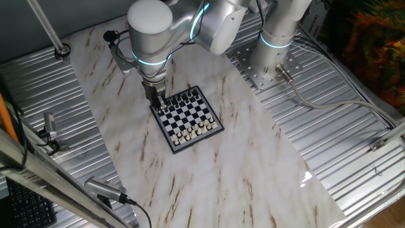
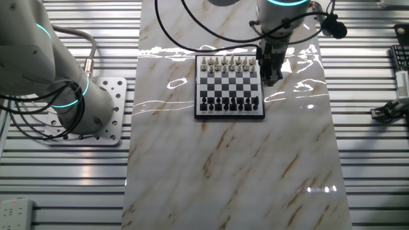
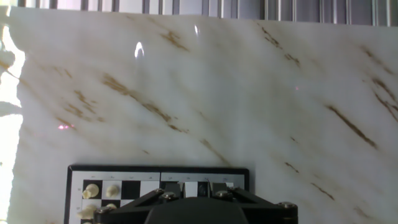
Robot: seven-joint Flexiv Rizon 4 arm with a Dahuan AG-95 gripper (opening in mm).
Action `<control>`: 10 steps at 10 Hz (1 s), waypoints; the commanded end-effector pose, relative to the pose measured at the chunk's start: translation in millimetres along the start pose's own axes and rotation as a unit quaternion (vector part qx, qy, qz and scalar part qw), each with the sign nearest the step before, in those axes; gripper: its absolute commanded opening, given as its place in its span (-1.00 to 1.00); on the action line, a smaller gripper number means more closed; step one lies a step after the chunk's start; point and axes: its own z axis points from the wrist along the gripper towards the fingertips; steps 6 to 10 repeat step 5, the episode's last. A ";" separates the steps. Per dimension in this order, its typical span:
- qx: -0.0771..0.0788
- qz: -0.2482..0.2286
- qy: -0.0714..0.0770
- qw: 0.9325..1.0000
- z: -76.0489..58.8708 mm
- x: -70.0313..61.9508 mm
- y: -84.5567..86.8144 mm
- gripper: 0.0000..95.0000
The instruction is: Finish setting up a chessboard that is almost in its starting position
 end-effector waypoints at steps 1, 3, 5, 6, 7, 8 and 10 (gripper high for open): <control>-0.002 -0.003 -0.001 1.000 0.1 1.0 -0.5 -0.60; -0.002 -0.005 -0.001 1.000 0.1 1.0 -0.5 -0.60; -0.003 -0.005 -0.001 1.000 0.1 1.0 -0.5 -0.60; -0.003 -0.005 -0.001 1.000 0.1 1.0 -0.5 -0.60; -0.003 -0.005 -0.001 1.000 0.1 1.0 -0.5 -0.60; -0.003 -0.005 -0.001 1.000 0.1 1.0 -0.5 -0.60; -0.003 -0.005 -0.001 1.000 0.1 1.0 -0.5 -0.60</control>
